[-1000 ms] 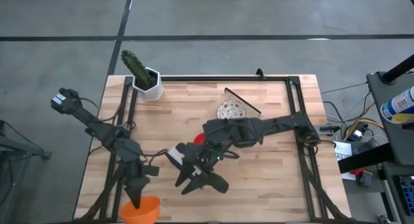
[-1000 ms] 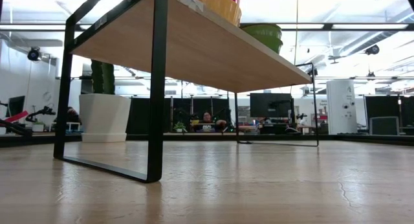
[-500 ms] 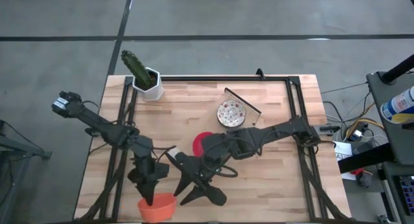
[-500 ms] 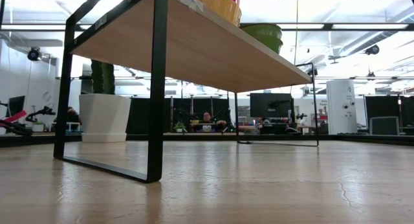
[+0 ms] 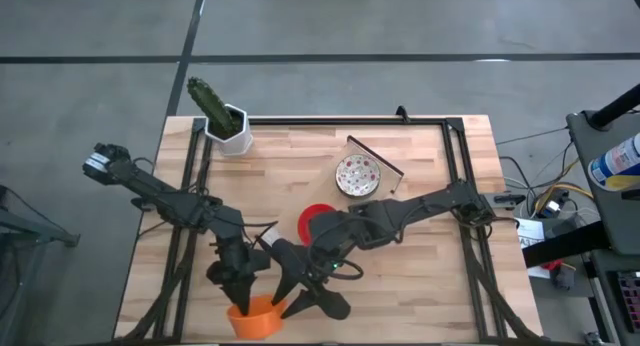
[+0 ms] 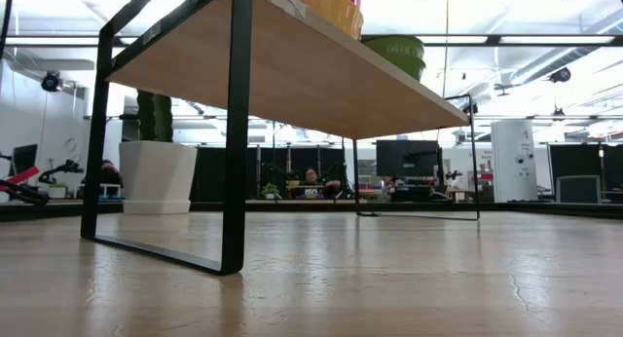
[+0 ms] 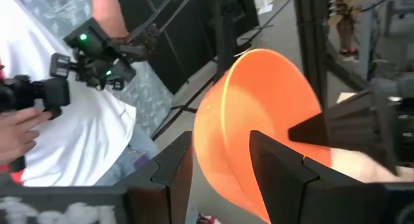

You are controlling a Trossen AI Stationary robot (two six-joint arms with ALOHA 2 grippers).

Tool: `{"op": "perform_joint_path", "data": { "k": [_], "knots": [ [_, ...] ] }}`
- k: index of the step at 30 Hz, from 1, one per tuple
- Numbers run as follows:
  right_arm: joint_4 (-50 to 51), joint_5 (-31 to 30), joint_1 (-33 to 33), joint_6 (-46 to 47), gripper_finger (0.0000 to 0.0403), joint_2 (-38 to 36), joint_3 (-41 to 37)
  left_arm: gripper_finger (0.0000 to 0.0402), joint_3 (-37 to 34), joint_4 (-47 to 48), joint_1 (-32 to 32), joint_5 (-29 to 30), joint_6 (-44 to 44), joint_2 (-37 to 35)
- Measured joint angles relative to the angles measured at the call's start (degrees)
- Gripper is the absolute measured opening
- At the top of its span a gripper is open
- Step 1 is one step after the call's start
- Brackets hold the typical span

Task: Pick & Place Mini bowls
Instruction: Stack the orange bowl on the red bowl on the shelf

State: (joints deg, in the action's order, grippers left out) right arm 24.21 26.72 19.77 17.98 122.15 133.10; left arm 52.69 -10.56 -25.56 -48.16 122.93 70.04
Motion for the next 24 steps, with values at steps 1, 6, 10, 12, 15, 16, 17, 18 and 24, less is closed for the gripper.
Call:
{"op": "perform_joint_path", "data": {
  "k": [1,6,10,12,15,16,17,18,24],
  "knots": [
    [0.0,0.7,0.07,0.0,0.015,0.0,-0.17,0.0,0.0,-0.02,0.0,0.5,-0.04,0.02],
    [0.01,1.88,0.24,0.0,0.0143,0.0,-1.51,0.0,0.0,-0.78,0.2,1.6,-0.36,0.02],
    [-0.13,2.0,0.21,0.31,0.012,-0.02,-2.21,0.0,0.0,-1.23,0.28,3.53,-0.6,0.02],
    [-0.24,2.33,0.22,0.43,0.0098,-0.02,-2.28,0.0,0.0,-1.48,0.28,3.69,-0.68,0.04],
    [-0.98,4.2,0.26,0.17,0.005,-0.04,-2.28,0.0,0.0,-1.73,0.33,4.67,-0.73,0.04],
    [-1.25,4.9,0.24,0.08,0.0033,-0.04,-2.28,0.0,0.0,-1.71,0.35,5.6,-1.22,0.04],
    [-1.35,5.46,0.24,-0.04,0.0021,-0.04,-2.28,0.0001,0.0,-1.63,0.45,7.0,-1.86,0.04],
    [-1.3,5.65,0.26,-0.01,0.0017,-0.12,-2.28,0.0004,0.0,-1.65,0.64,8.46,-2.72,0.04],
    [-0.49,5.46,0.26,1.55,0.0009,-0.37,-2.26,0.0067,-0.04,-1.68,2.42,12.25,-7.85,0.0]
  ]
}}
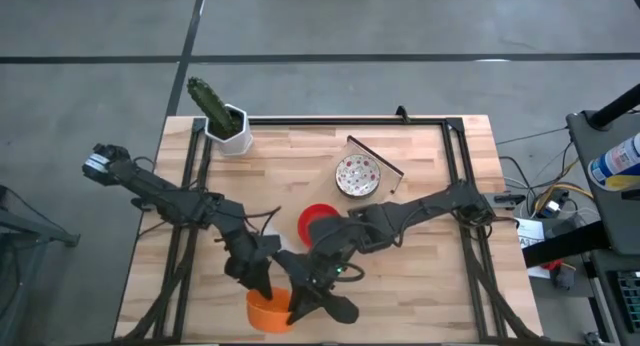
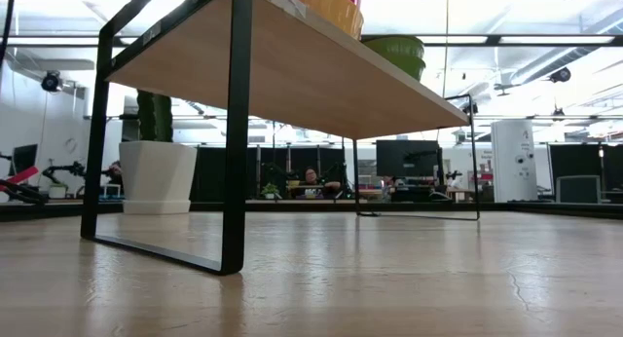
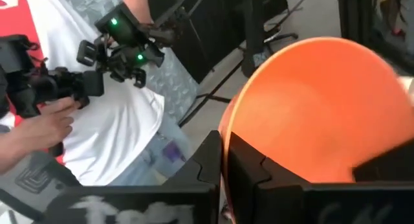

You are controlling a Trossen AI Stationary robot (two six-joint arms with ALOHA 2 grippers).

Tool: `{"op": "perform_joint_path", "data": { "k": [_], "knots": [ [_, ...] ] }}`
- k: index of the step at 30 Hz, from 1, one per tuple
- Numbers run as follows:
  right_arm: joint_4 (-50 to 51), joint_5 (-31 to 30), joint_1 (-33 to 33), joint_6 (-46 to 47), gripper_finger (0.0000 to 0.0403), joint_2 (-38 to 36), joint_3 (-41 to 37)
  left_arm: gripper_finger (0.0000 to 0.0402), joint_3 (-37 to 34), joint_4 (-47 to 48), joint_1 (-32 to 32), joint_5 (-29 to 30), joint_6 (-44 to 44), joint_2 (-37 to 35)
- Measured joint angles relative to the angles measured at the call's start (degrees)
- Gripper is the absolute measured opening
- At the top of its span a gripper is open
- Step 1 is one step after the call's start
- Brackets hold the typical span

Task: Pick & Place Mini bowls
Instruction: Stack the orange bowl on the red bowl on the shelf

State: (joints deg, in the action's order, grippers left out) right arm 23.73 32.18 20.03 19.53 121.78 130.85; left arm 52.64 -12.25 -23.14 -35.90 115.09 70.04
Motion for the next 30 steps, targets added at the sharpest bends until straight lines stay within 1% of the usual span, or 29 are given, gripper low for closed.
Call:
{"op": "perform_joint_path", "data": {
  "k": [3,6,10,12,16,18,20,22,26,28,30],
  "knots": [
    [0.21,0.39,0.06,0.95,0.0008,0.11,-0.09,0.0105,-0.07,-0.12,0.47,0.13,-2.96,0.0],
    [1.05,0.71,-0.04,2.24,0.0008,-0.05,-0.08,0.0133,-0.04,-0.32,1.88,1.08,-6.44,-1.11],
    [7.88,0.36,-0.1,2.58,0.0009,-0.71,0.09,0.0145,-0.16,0.78,3.91,2.12,-11.79,-3.91],
    [11.82,-1.55,-0.11,2.33,0.0009,-1.04,0.25,0.0146,-0.34,1.53,4.82,3.73,-15.56,-5.85],
    [18.18,-6.75,-0.09,1.75,0.0009,-1.51,1.93,0.0147,-0.46,2.32,6.21,7.65,-23.7,-9.77],
    [22.03,-10.4,-0.23,1.71,0.001,-1.51,3.15,0.0147,-0.48,2.96,6.35,10.81,-28.08,-11.58],
    [26.75,-15.12,-0.31,1.79,0.001,-1.51,4.26,0.0147,-0.48,3.4,6.37,14.67,-32.11,-13.18],
    [32.35,-20.55,-0.64,3.59,0.0009,-1.96,3.84,0.0147,-0.26,1.7,6.25,17.86,-35.34,-14.85],
    [40.23,-30.97,-2.27,8.13,0.0008,-1.78,3.67,0.0147,-0.17,-0.49,6.06,23.53,-41.3,-17.76],
    [41.07,-32.87,-2.82,8.52,0.0008,-2.04,3.83,0.0147,-0.28,-1.47,5.61,26.56,-44.26,-18.67],
    [41.4,-34.2,-3.08,8.66,0.0008,-2.14,3.87,0.0147,-0.31,-2.05,5.4,27.21,-46.12,-19.77]
  ]
}}
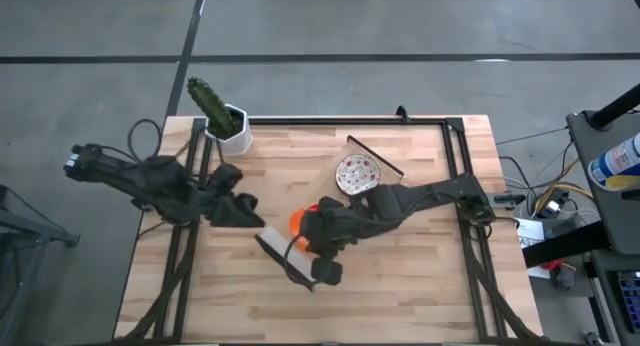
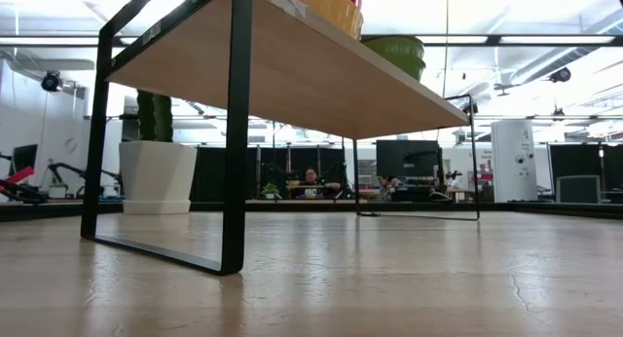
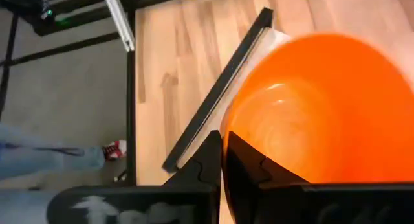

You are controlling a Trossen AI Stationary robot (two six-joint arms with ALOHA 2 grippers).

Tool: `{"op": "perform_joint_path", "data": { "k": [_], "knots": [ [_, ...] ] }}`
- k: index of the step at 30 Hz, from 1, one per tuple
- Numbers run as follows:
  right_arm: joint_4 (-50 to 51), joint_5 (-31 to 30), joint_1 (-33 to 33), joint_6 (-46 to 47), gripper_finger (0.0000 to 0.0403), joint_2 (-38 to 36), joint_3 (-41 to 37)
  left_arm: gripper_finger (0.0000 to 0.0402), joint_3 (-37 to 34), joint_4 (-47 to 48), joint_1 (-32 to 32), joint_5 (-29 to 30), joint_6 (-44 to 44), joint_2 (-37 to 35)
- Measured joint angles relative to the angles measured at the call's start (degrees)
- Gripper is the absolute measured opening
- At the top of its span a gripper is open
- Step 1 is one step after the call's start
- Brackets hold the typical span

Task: Pick & Place Mini bowls
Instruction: Stack the orange bowl on the red bowl on the shelf

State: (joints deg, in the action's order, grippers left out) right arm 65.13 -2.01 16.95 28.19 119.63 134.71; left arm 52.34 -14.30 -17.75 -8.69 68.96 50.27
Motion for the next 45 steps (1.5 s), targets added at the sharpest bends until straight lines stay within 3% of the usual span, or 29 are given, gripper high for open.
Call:
{"op": "perform_joint_path", "data": {
  "k": [7,19,32,45],
  "knots": [
    [0.39,-4.43,-0.84,1.78,0.0008,0.04,-0.02,0.0147,0.0,-1.44,-0.2,0.07,-1.52,-3.01],
    [0.69,-10.06,-0.36,-2.27,0.0008,0.01,0.0,0.0147,-0.09,-1.66,-0.19,0.37,-15.91,-6.34],
    [6.87,-14.69,-0.55,8.1,0.0008,0.0,-0.11,0.0147,-0.09,-1.54,-0.19,-4.1,-17.45,-9.39],
    [6.96,-15.96,4.0,4.12,0.0008,1.39,-0.28,0.0147,-0.11,-1.34,-0.17,-5.99,-16.93,-11.27]
  ]
}}
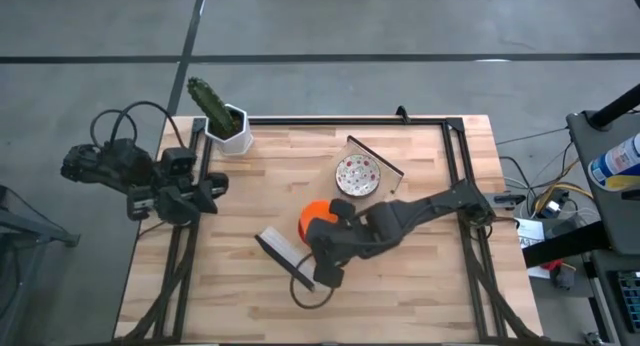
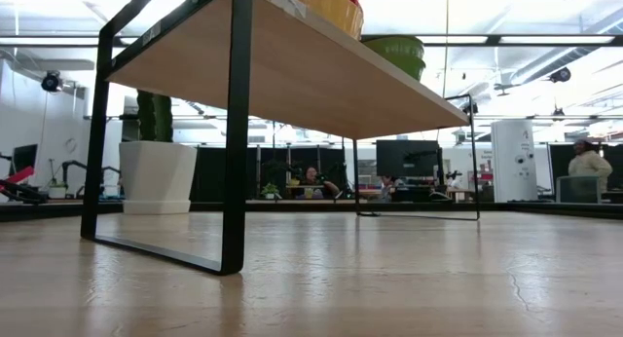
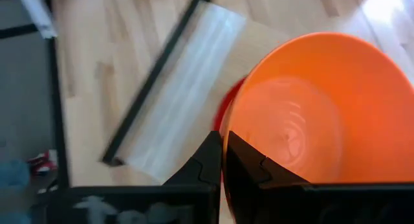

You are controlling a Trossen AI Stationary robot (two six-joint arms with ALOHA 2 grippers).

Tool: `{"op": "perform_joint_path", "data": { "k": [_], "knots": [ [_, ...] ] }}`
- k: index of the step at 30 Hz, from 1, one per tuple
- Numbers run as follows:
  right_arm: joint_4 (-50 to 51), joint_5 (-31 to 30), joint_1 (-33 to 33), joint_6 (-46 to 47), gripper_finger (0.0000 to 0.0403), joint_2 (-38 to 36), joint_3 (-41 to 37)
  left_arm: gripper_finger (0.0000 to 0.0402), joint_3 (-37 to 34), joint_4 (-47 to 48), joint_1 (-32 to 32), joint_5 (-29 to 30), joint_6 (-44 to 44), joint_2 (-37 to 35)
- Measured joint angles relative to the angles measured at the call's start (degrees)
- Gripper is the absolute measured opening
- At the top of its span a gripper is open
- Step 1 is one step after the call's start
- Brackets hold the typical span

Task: Pick & Place Mini bowls
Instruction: Stack the orange bowl on the red bowl on the shelf

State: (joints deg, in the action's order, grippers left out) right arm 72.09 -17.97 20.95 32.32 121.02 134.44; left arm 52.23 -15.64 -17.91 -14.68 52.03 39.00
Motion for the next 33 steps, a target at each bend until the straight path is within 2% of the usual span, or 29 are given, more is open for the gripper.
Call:
{"op": "perform_joint_path", "data": {
  "k": [16,22,28,33],
  "knots": [
    [-0.76,3.09,-0.59,1.81,0.0014,4.12,-1.32,0.0147,-0.02,1.33,0.0,-1.28,1.95,-0.15],
    [-0.63,4.76,-0.7,2.77,0.0057,4.12,-1.29,0.0147,-0.07,1.74,-0.01,-2.35,1.87,-0.15],
    [-0.28,3.13,-0.72,4.83,0.0114,4.12,-0.29,0.0147,-0.07,2.08,0.0,-2.34,1.59,-0.15],
    [-1.04,2.6,-0.72,4.48,0.0145,3.8,0.54,0.0147,-0.07,2.07,-0.01,-2.33,1.07,-0.15]
  ]
}}
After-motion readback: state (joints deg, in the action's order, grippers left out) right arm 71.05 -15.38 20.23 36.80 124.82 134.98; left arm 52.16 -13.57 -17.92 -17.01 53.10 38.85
